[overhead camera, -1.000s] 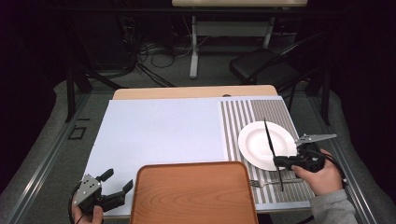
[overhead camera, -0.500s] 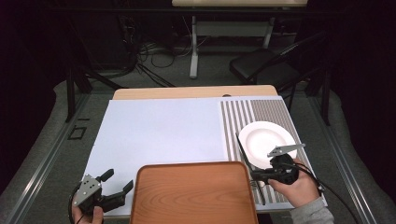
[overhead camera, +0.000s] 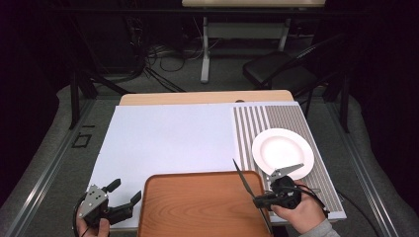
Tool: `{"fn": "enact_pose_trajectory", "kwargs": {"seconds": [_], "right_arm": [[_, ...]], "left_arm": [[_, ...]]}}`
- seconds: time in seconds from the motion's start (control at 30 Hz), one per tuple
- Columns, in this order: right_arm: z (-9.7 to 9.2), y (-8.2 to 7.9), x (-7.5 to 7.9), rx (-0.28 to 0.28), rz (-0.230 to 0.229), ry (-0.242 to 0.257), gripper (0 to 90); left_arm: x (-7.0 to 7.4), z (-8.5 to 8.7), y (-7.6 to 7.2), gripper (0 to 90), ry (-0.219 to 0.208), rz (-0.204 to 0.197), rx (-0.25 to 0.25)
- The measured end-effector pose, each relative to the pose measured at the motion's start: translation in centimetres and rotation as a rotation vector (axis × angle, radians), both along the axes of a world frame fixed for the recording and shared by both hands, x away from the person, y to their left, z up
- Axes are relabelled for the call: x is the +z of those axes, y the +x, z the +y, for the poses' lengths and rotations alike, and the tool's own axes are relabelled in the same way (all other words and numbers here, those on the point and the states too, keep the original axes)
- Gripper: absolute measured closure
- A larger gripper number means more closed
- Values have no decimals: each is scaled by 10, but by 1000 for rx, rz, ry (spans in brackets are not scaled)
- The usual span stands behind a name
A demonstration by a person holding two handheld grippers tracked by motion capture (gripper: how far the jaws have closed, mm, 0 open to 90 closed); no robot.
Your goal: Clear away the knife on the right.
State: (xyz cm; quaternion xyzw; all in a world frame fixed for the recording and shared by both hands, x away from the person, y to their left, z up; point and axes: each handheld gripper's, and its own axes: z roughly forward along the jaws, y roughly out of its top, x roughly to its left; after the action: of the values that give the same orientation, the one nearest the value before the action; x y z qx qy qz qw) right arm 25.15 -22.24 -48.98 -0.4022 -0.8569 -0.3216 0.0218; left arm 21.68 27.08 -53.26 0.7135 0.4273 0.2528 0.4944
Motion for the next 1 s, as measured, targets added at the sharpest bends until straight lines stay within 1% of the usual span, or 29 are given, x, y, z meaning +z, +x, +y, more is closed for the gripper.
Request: {"fn": "enact_pose_trajectory", "kwargs": {"seconds": [0.03, 0.07, 0.13, 0.17, 0.2, 0.27, 0.4, 0.43, 0.47, 0.5, 0.57, 0.63, 0.67, 0.7, 0.77, 0.8, 0.83, 0.87, 0.9, 0.93, 0.97, 1.0], "right_arm": [[1, -1, -2, 5, 5, 3, 803], [3, -2, -2, 5, 23, -5, 803], [5, -4, -5, 12, 41, -19, 804], [5, -4, -5, 12, 41, -19, 804], [8, -5, -9, 20, 60, -31, 804], [10, -5, -11, 27, 78, -36, 804], [12, -4, -17, 12, 112, -49, 804], [12, -4, -17, 12, 112, -49, 804], [13, -4, -19, 6, 143, -53, 804], [13, -3, -19, 15, 149, -61, 803], [15, -3, -23, -4, 152, -38, 804], [15, 0, -24, 2, 180, -63, 803], [15, 1, -25, 2, 188, -67, 803], [16, 1, -26, -6, 209, -66, 803], [17, 2, -29, -8, 213, -60, 802], [17, 4, -32, -11, 235, -61, 802], [18, 3, -35, -40, 246, -39, 801], [16, 5, -36, -7, 247, -60, 801], [17, 4, -36, -17, 260, -58, 800], [17, 4, -38, -27, 264, -46, 800], [17, 4, -40, -24, 255, -44, 799], [17, 4, -40, -20, 255, -61, 798]], "left_arm": [[0, 0, 0, 155, 1, -1, 0], [0, 0, 0, 155, 1, -1, 0], [0, 1, 0, 155, 3, -2, 0], [0, 1, 0, 155, 3, -2, 0], [0, 1, 0, 155, 0, -2, 3], [0, 1, 0, 155, 0, -2, 2], [0, 1, 0, 156, 3, -3, 0], [0, 1, 0, 155, 3, -3, 0], [0, 1, 0, 155, 1, -2, 1], [0, 1, 0, 155, 1, -2, 2], [0, 1, 0, 155, 1, -2, 2], [0, 1, 0, 155, 3, -3, 0], [0, 1, 0, 155, 4, -2, 0], [0, 1, 0, 155, 2, -2, 1], [0, 1, 0, 155, 2, -2, 1], [0, 1, 0, 155, -1, -2, -1], [0, 1, 0, 155, -1, -2, -1], [0, 1, 0, 155, -1, -1, -1], [0, 1, 0, 155, -1, -1, -1], [0, 1, 0, 155, -3, -3, -1], [0, 1, 0, 155, -3, -3, -1], [0, 1, 0, 155, -3, -3, 0]]}}
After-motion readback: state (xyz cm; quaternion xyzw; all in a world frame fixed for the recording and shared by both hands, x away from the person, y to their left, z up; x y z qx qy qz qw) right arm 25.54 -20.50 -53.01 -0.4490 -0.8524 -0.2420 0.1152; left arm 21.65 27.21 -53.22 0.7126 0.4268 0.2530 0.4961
